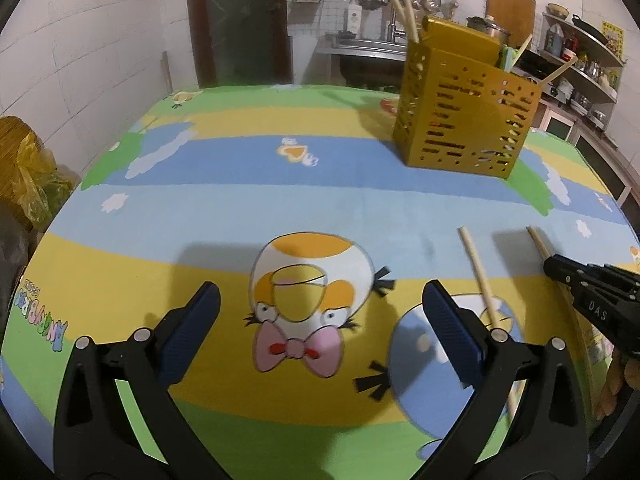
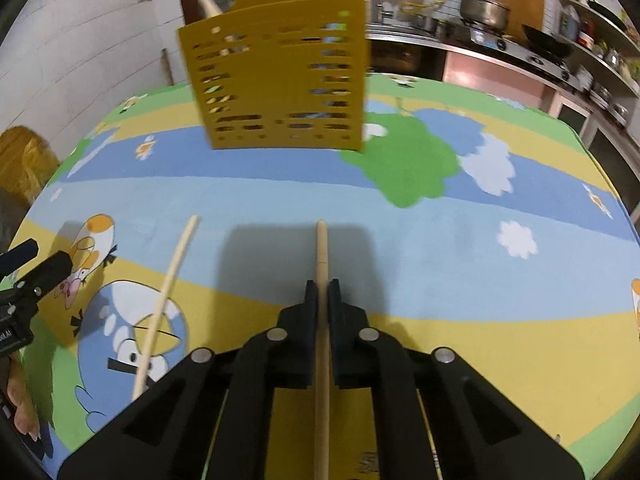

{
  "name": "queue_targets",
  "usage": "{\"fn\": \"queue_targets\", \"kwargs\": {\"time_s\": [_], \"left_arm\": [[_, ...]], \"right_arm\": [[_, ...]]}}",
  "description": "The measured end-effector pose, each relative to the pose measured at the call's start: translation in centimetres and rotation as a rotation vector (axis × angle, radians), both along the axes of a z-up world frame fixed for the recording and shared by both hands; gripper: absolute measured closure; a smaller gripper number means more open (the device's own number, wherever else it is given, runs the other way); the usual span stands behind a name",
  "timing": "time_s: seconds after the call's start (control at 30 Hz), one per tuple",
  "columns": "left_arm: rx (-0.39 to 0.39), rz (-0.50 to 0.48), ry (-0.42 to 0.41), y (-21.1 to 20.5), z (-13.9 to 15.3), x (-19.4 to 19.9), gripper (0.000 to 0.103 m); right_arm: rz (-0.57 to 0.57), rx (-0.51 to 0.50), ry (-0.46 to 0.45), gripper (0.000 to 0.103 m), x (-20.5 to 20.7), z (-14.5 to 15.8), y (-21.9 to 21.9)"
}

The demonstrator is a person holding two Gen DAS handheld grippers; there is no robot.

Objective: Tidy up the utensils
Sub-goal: 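Grasp a wooden chopstick with the right gripper while the left gripper grasps another chopstick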

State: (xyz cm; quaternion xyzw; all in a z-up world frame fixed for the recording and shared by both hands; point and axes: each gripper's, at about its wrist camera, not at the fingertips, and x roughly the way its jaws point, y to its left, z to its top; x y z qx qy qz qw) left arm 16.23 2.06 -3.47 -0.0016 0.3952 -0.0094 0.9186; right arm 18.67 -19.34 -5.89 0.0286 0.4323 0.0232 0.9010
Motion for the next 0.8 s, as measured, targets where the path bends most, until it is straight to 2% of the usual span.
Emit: {"fn": "queue_targets", "kwargs": {"time_s": [0.13,0.33,0.5,0.8], "left_arm": [[-0.028,-0.016,0.014,-1.5,0.3,0.4,0.005],[-0.005,-0.054,0.013,-3.9,0.1,0.5,0.005],[0.006,-0.049,0.035,-4.7,-0.5,0.8,0.005],[-0.031,-0.058,0.080,-6.2,-1.0,1.8,0.005]], "right_arm": [[-0.045,0.008,0.003,0.097,-0.3,-0.1,-2.1],[-0.071,0.041,-0.004,0.097,-0.5,-0.4,-4.2],[-0.069,0.068,-0.014,0.097,-0.5,-0.7,-4.5],[-0.066,0.095,-0.018,0.097,-0.7,-0.8,-4.9]]}}
